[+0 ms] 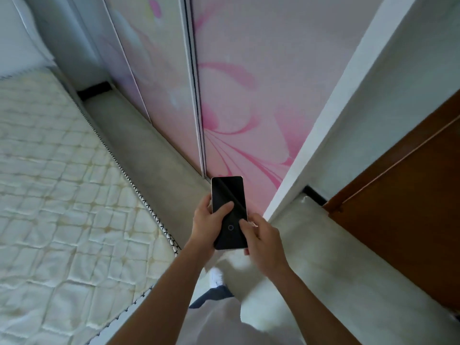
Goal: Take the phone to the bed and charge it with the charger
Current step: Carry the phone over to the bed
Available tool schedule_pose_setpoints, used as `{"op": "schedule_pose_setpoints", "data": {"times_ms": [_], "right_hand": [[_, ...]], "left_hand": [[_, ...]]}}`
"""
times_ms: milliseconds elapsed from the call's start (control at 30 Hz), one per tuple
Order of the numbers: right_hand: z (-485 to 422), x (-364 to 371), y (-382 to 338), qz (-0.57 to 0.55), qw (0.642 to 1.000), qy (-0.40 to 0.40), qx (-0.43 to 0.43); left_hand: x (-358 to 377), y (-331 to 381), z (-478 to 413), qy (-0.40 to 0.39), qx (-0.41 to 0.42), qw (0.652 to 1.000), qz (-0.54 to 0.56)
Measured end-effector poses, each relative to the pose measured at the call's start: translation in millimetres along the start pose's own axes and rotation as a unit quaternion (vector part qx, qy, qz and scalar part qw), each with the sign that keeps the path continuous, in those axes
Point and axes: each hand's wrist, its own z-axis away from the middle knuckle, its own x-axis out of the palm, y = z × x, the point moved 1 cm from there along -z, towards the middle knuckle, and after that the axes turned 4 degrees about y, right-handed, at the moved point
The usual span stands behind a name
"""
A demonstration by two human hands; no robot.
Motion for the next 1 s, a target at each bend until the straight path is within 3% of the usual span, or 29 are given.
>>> {"op": "schedule_pose_setpoints", "data": {"times_ms": [467, 833, 1000], "right_hand": [[-178.8, 89.4, -64.1, 0.006, 0.99, -0.124, -0.066], [-279.5, 166.7, -99.5, 0.013, 0.958, -0.28, -0.066], [-344.8, 196.3, -120.7, 0.035, 0.949, -0.305, -0.076]], "left_hand": [[-53.7, 82.0, -149.8, 0.136, 0.024, 0.99, 0.034], [-103.5, 115.4, -230.5, 0.242, 0.016, 0.964, 0.107], [-112.0, 138.9, -285.4, 0.277, 0.008, 0.951, 0.136]]}}
